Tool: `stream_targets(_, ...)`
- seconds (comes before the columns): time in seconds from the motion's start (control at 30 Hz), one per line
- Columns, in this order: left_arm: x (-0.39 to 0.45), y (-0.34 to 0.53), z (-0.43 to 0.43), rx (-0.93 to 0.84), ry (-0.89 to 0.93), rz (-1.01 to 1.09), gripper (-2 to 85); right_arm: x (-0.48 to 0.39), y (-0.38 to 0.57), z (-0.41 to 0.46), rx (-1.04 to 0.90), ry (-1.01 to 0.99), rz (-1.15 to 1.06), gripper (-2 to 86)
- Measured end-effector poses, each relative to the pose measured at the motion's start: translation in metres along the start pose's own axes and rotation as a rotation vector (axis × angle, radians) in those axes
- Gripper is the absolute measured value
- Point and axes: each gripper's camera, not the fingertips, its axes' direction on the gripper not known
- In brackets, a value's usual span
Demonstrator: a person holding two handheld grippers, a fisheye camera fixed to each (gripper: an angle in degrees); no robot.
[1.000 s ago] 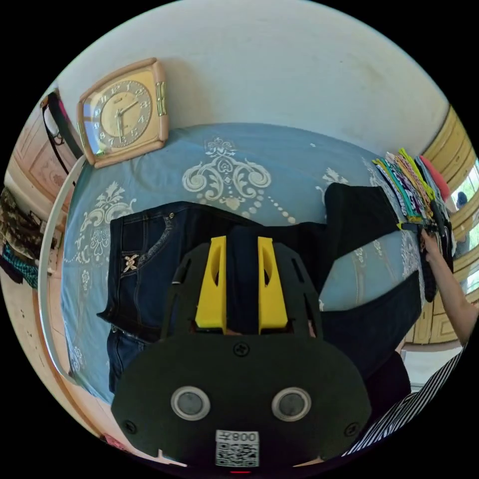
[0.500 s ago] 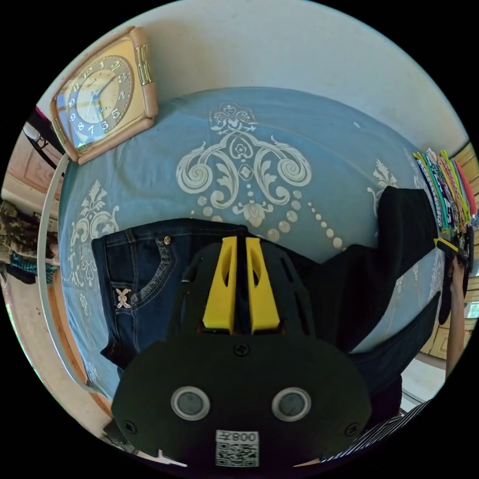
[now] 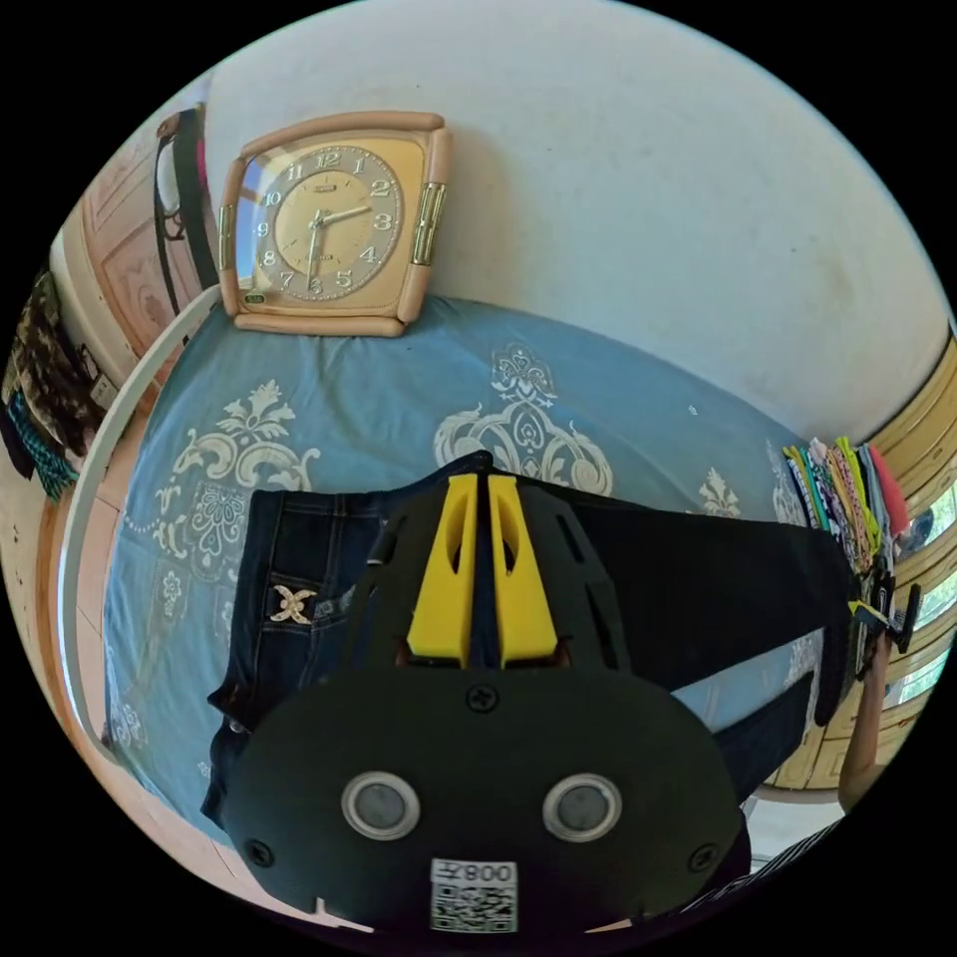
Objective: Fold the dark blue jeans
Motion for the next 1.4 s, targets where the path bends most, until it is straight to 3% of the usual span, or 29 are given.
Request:
stream_targets(0.1, 0.007, 0.002, 0.029, -0.087, -0.003, 0.019, 2.5, 0.021, 0.009, 0.024, -0.079, 0.068, 0.065, 1.8)
stream_targets(0.23, 0.019, 0.003, 0.043, -0.103, -0.039, 0.034, 3.4, 0.056, 0.004, 0.068, -0.155, -0.023, 0.219, 1.9)
stream_targets(0.33, 0.02, -0.005, 0.04, -0.132, -0.067, 0.075, 4.5, 0.048, -0.013, 0.072, -0.195, 0.04, 0.154, 1.8)
stream_targets(0.57, 0.01, 0.004, 0.012, -0.021, 0.059, 0.041, 8.0, 0.053, -0.014, 0.055, -0.148, 0.084, 0.222, 1.5)
stream_targets(0.73, 0.044, 0.008, 0.005, -0.034, 0.162, 0.255, 10.3, 0.032, -0.041, 0.044, -0.055, 0.119, 0.142, 5.6)
stream_targets(1.0, 0.124, -0.016, 0.053, -0.245, 0.096, 0.607, 12.8, -0.016, -0.137, 0.106, -0.148, 0.274, 0.009, 9.4)
stream_targets(1.13, 0.129, -0.018, 0.064, -0.292, 0.068, 0.629, 10.8, -0.009, -0.15, 0.127, -0.187, 0.172, 0.086, 7.7)
stream_targets(1.27, 0.129, -0.014, 0.052, -0.273, 0.055, 0.651, 3.1, -0.019, -0.153, 0.121, -0.175, 0.161, 0.065, 5.2)
stream_targets(1.4, 0.127, -0.018, 0.017, -0.14, 0.084, 0.625, 1.9, -0.046, -0.163, 0.078, -0.055, 0.212, -0.007, 3.4)
